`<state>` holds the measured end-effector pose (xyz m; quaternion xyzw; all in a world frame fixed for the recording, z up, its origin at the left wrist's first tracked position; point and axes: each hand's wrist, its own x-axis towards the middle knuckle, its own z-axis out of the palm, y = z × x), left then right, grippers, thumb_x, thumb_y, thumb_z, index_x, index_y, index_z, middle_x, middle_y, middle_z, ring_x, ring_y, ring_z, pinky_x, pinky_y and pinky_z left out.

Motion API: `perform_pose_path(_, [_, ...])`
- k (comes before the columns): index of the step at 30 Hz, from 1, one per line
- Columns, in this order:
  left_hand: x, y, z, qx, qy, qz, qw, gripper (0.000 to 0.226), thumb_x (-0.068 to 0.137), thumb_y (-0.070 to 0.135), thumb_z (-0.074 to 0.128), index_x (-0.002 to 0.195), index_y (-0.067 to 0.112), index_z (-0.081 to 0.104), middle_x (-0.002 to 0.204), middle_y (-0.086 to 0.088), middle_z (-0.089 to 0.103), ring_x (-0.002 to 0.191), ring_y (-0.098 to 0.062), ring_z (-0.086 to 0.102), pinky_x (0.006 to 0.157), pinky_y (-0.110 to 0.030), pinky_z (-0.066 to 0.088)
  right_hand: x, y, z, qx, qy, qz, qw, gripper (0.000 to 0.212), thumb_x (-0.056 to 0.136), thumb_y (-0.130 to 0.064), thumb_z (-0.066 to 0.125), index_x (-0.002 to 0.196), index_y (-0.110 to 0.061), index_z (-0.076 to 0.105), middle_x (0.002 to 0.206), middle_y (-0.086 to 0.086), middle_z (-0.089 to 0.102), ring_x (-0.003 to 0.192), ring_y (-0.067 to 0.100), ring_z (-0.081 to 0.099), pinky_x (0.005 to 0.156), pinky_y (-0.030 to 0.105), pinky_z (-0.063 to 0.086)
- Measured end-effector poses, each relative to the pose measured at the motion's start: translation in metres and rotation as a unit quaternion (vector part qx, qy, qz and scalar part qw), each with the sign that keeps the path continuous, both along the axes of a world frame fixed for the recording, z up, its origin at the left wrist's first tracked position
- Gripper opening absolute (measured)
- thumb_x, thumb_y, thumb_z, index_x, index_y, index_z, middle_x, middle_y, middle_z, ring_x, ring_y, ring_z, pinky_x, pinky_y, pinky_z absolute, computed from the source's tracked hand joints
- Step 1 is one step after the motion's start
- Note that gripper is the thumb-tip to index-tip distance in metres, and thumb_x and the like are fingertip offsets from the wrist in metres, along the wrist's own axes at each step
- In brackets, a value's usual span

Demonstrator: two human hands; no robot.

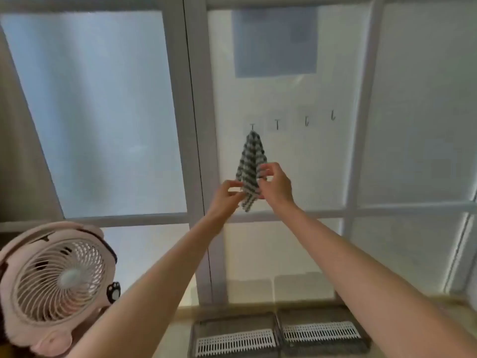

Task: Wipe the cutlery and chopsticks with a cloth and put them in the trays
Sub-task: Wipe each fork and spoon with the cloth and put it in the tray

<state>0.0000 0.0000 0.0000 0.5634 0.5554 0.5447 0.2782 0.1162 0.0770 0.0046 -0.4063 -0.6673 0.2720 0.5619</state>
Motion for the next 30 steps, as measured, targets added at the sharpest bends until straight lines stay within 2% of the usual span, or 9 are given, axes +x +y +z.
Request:
perform_pose_path(3, [-0.008,0.015,0.013,-0.018,0.009,-0.029,0.999,0.035,0.092,0.017,0.055,0.126,0.016,0.049,0.133,-0.008,0.049,0.121,-0.020,0.048,0.094,-0.031,0.043,-0.003,0.015,0.017,-0.084,0.037,-0.015,0.996,0.045,0.088,-0.015,0.058,0.129,-0.026,0.040,0.118,0.005,0.058,0.092,0.025,0.065,0.072,0.040,0.059])
perform_pose_path(6, [-0.008,0.019,0.017,-0.041,-0.018,-0.058,0.997,0.044,0.092,0.017,0.055,0.134,0.020,0.041,0.129,0.002,0.041,0.113,-0.016,0.047,0.097,-0.034,0.040,-0.006,0.025,0.026,-0.160,0.096,0.027,0.982,0.063,0.088,-0.021,0.064,0.140,-0.025,0.029,0.121,0.009,0.055,0.095,0.028,0.065,0.060,0.031,0.058])
perform_pose_path(9, [-0.010,0.024,0.016,-0.051,-0.064,-0.071,0.994,0.055,0.091,0.020,0.058,0.140,0.017,0.032,0.135,0.000,0.042,0.115,-0.018,0.048,0.104,-0.043,0.038,-0.009,0.037,0.032,-0.195,0.075,0.037,0.977,0.047,0.086,-0.020,0.067,0.128,-0.015,0.047,0.115,0.013,0.061,0.091,0.029,0.067,0.069,0.035,0.059])
perform_pose_path(12, [-0.013,0.030,0.023,-0.050,-0.074,-0.073,0.993,0.062,0.090,0.026,0.058,0.142,0.013,0.028,0.142,-0.007,0.043,0.123,-0.022,0.046,0.107,-0.048,0.035,-0.009,0.045,0.060,-0.139,0.120,0.045,0.982,0.005,0.089,-0.014,0.063,0.092,-0.010,0.062,0.101,0.016,0.068,0.082,0.026,0.066,0.070,0.033,0.058])
perform_pose_path(16, [-0.008,0.033,0.038,0.002,-0.101,-0.068,0.992,0.071,0.089,0.033,0.058,0.146,0.020,0.018,0.146,-0.004,0.038,0.125,-0.021,0.044,0.108,-0.048,0.034,-0.010,0.026,0.138,0.015,0.149,0.149,0.977,0.011,0.091,-0.022,0.061,0.079,-0.024,0.059,0.084,-0.002,0.063,0.087,0.018,0.059,0.078,0.032,0.052])
perform_pose_path(20, [-0.005,0.023,0.059,0.097,-0.173,-0.040,0.979,0.072,0.088,0.033,0.060,0.143,0.031,0.014,0.146,-0.004,0.036,0.125,-0.020,0.046,0.100,-0.042,0.044,-0.014,-0.016,0.180,0.039,0.076,0.323,0.942,0.014,0.091,-0.022,0.057,0.079,-0.026,0.061,0.084,-0.003,0.063,0.084,0.017,0.060,0.074,0.029,0.048])
perform_pose_path(23, [-0.009,-0.002,0.059,0.123,-0.198,-0.007,0.972,0.053,0.093,0.040,0.049,0.139,0.022,0.030,0.126,-0.001,0.053,0.103,-0.010,0.060,0.077,-0.023,0.054,-0.012,-0.034,0.159,0.029,-0.013,0.320,0.947,0.013,0.092,-0.019,0.057,0.079,-0.021,0.060,0.081,-0.003,0.062,0.077,0.011,0.059,0.069,0.022,0.045])
perform_pose_path(27, [-0.012,-0.038,0.005,0.012,-0.196,-0.013,0.981,0.028,0.099,0.030,0.035,0.109,0.015,0.057,0.092,0.004,0.070,0.083,-0.002,0.067,0.093,-0.034,0.050,-0.004,-0.045,0.077,-0.038,-0.053,0.271,0.960,0.014,0.084,-0.024,0.070,0.076,-0.021,0.058,0.082,-0.003,0.062,0.069,0.005,0.056,0.061,0.016,0.042])
perform_pose_path(30, [-0.007,-0.070,-0.068,-0.090,-0.314,-0.059,0.943,0.034,0.095,0.038,0.041,0.105,0.014,0.062,0.093,-0.003,0.070,0.086,-0.018,0.067,0.078,-0.036,0.053,0.010,-0.049,-0.008,-0.138,-0.015,0.293,0.946,0.010,0.085,-0.017,0.069,0.079,-0.020,0.061,0.078,-0.002,0.062,0.070,0.009,0.058,0.063,0.019,0.044])
